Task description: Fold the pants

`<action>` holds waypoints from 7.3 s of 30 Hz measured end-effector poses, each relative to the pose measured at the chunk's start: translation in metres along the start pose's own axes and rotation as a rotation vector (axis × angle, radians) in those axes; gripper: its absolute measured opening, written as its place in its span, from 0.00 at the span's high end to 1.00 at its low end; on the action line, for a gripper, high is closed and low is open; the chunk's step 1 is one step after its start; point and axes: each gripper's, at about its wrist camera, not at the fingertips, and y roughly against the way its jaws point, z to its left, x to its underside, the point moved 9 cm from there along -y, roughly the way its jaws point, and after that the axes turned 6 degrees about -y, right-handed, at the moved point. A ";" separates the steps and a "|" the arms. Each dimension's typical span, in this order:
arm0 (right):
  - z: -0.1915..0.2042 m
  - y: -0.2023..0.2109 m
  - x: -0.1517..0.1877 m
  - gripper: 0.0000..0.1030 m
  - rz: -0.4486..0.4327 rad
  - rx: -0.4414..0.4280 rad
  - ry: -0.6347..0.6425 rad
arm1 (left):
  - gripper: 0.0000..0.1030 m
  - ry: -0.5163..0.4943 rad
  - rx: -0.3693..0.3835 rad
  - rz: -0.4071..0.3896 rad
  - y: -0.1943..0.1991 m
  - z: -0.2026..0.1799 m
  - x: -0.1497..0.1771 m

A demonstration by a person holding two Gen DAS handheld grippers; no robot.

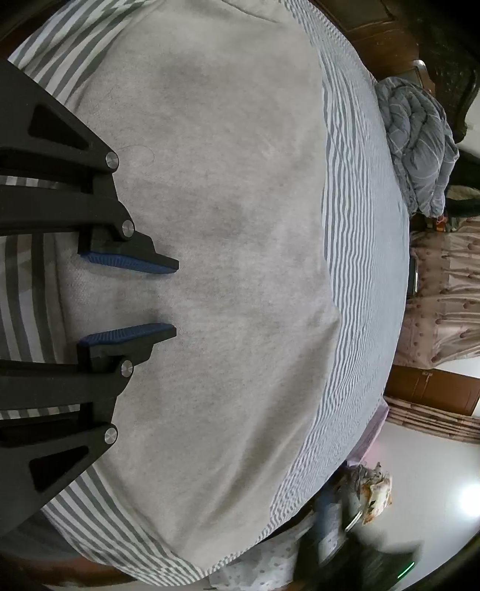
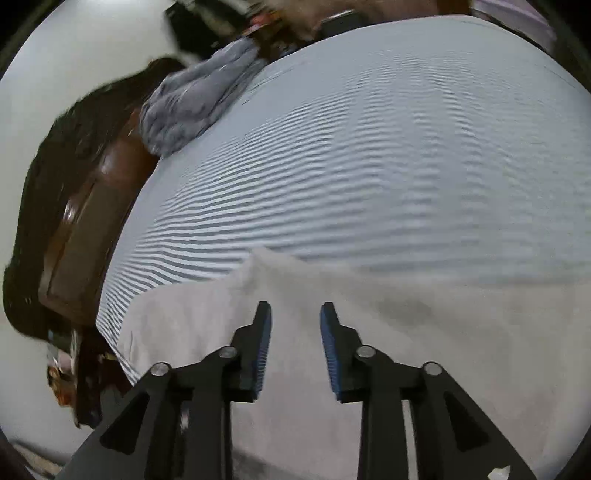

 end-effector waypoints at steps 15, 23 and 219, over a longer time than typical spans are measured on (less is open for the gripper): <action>-0.213 0.090 0.129 0.59 -0.158 -0.086 -0.574 | 0.71 -0.053 0.004 -0.007 0.022 -0.049 -0.024; -0.239 0.079 0.107 0.57 -0.248 -0.135 -0.605 | 0.71 -0.100 0.108 0.022 -0.001 -0.127 -0.048; -0.100 0.032 0.074 0.82 -0.026 0.429 0.162 | 0.57 -0.143 0.109 0.037 -0.035 -0.098 -0.040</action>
